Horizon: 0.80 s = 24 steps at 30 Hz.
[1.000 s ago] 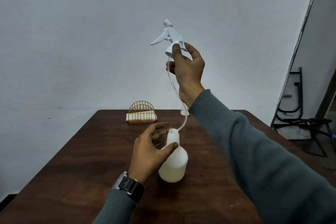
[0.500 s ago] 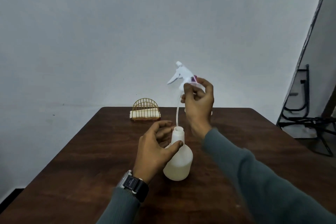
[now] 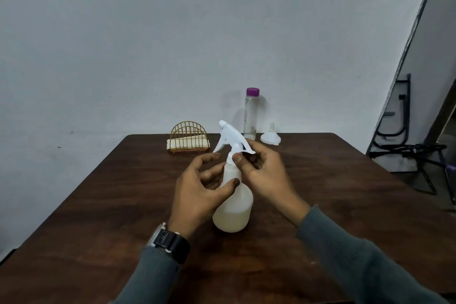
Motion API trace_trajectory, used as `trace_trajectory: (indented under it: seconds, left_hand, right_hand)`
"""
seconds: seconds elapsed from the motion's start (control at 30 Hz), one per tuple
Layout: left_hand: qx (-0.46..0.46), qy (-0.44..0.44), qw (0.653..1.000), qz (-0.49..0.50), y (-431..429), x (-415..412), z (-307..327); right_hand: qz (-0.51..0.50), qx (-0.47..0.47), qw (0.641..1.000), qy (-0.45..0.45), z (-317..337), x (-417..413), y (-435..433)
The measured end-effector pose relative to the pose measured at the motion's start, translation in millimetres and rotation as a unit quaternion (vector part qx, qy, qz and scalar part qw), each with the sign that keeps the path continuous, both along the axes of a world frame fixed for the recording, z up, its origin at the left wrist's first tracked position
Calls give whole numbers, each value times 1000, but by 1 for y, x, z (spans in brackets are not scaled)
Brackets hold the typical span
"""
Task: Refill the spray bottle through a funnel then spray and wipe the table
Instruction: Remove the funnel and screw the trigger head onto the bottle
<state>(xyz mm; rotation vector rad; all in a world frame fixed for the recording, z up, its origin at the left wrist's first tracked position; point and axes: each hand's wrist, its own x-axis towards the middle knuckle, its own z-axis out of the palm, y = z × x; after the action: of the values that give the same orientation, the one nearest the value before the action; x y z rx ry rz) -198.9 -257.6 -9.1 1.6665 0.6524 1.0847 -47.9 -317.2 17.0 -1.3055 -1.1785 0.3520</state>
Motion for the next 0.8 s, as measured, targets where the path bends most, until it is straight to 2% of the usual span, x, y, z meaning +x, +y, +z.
trace_trajectory:
  seconds: [0.1,0.4,0.67,0.8]
  left_hand:
    - [-16,-14,1000,-11,2,0,-3]
    - [-13,-11,1000,-17,2,-1,-6]
    - [2,15,1000,21,0,-2,-5]
    - [4,14,1000,14,3,-2,-5]
  right_hand:
    - [-11,-12,1000,-21,-1,-2,-5]
    - [-33,-69,982,-174,15,-6,-18]
    - [-92,-70,979,-165,19,-9,-16]
    - [-87,-112,973,-184,19,-6,-15]
